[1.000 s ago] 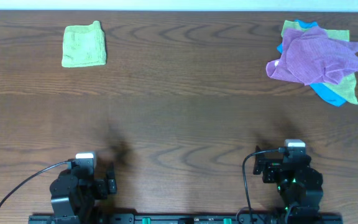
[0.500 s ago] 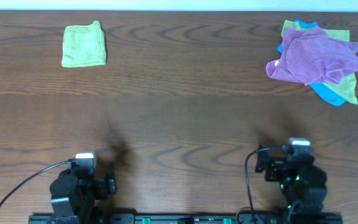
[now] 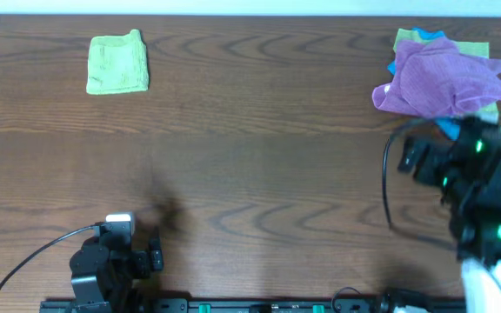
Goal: Fold the cloth
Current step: 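Move the right gripper toward the purple cloth on the pile, then lower the right gripper and pinch the purple cloth's edge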
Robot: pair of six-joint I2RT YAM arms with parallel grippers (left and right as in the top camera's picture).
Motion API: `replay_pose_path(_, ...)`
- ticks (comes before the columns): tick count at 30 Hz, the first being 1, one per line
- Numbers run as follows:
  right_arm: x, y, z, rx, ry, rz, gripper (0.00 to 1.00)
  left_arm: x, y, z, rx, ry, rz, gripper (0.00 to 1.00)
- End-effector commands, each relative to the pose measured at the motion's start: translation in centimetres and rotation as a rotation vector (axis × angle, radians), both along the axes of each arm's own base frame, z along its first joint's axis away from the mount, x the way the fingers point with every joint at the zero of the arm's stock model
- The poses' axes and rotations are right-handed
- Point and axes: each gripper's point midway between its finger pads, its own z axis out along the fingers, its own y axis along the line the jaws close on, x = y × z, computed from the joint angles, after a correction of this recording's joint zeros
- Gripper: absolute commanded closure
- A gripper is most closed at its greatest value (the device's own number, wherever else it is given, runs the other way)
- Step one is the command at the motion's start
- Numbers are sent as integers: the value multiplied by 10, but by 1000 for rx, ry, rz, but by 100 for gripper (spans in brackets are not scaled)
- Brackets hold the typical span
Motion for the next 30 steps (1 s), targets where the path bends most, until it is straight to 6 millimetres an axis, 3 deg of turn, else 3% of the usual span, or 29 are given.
replay_pose_path(1, 20, -10, 12, 35, 21, -52, 1, -3, -1, -3, -4, 13, -1, 5)
replay_pose_path(11, 75, -57, -16, 101, 214, -176, 1, -3, -1, -3, -4, 13, -1, 5)
replay_pose_path(19, 115, -111, -50, 144, 297, -265, 1, -3, -1, -3, -4, 13, -1, 5)
replay_pose_path(23, 135, -120, -62, 151, 302, -223, 1, -3, -1, -3, -4, 13, -1, 5)
replay_pose_path(27, 142, -140, -62, 58, 280, -264, 1, -3, -1, -3, -4, 13, -1, 5)
replay_pose_path(30, 146, -144, -59, 44, 257, -271, 1, -3, -1, -3, -4, 13, -1, 5)
